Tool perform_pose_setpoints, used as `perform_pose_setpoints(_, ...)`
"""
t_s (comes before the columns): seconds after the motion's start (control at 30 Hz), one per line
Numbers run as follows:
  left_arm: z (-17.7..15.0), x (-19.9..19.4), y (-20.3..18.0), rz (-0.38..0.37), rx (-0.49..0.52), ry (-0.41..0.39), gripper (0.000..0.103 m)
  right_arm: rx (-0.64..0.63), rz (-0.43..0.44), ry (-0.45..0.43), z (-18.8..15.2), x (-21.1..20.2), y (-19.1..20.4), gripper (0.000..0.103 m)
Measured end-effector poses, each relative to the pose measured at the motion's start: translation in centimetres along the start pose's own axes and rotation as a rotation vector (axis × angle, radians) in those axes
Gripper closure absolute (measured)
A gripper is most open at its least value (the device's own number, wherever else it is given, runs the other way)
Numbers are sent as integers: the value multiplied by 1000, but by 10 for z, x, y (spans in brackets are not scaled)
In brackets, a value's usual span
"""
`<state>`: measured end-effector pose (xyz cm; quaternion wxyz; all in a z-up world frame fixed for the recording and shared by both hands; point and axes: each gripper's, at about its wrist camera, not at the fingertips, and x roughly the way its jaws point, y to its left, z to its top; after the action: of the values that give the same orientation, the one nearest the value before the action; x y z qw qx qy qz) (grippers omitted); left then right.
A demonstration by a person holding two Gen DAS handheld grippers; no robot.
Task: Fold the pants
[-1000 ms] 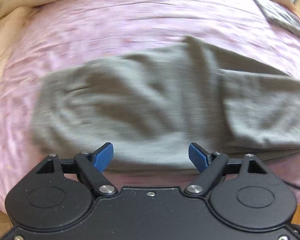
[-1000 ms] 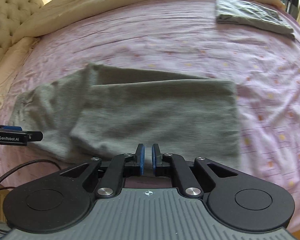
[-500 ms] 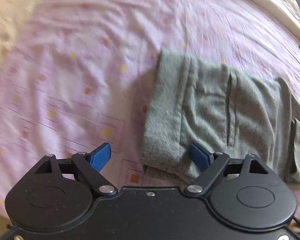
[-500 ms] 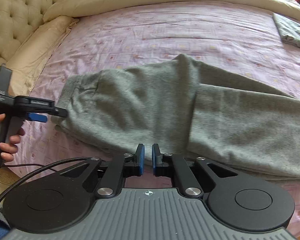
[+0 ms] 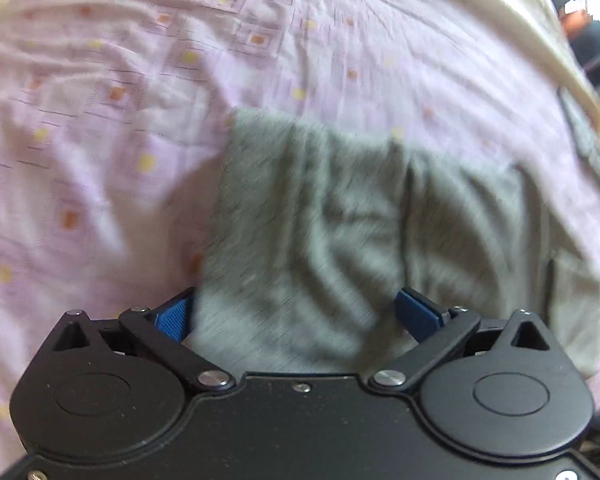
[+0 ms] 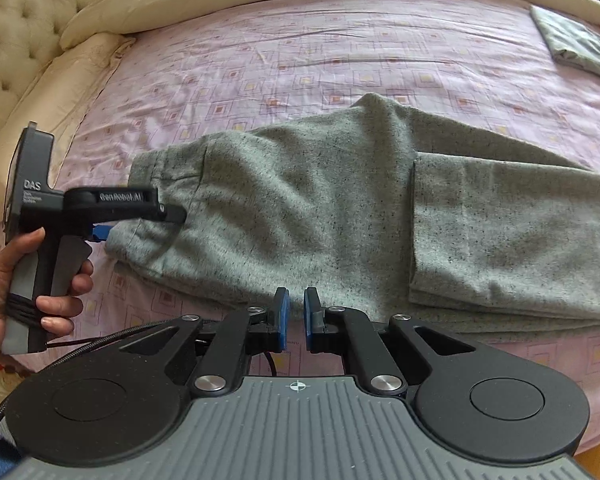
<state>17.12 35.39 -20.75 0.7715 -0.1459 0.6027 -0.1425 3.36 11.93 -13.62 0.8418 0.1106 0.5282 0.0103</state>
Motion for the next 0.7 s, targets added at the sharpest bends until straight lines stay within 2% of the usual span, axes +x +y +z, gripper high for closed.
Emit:
perform_pose_setpoints(0.07, 11, 7, -7, 26, 1, 23, 3, 22, -5, -2, 8, 7, -3, 95)
perform_pose_setpoints(0.1, 17, 8, -11, 38, 21, 18, 8, 37, -8, -5, 13, 11, -7, 95)
perform_pose_setpoints(0.17, 19, 6, -19, 73, 81, 1, 26, 63, -17, -19, 25, 19, -14, 95)
perform_pose_setpoints(0.2, 19, 3, -23, 75, 110, -1, 46, 74, -28, -29, 33, 24, -19, 95)
perform_pose_setpoints(0.23, 20, 0, -23, 96, 118, -6, 56, 83, -40, -38, 40, 30, -23, 95)
perform_pose_setpoints(0.27, 20, -6, -22, 85, 111, -5, 62, 88, -52, -47, 47, 35, -27, 95)
perform_pose_setpoints(0.3, 20, -11, -20, 70, 101, -10, 75, 92, -67, -60, 56, 42, -33, 95)
perform_pose_setpoints(0.47, 19, -24, -16, 81, 171, -9, 78, 116, -122, -53, 92, 85, -54, 95)
perform_pose_setpoints(0.6, 15, -18, -21, 118, 239, 1, 77, 115, -156, 56, 106, 128, -66, 96)
perform_pose_setpoints(0.67, 13, -14, -23, 144, 251, 7, 69, 111, -157, 31, 108, 131, -66, 98)
perform_pose_setpoints(0.7, 13, -11, -23, 163, 256, 9, 58, 114, -160, 34, 108, 130, -65, 97)
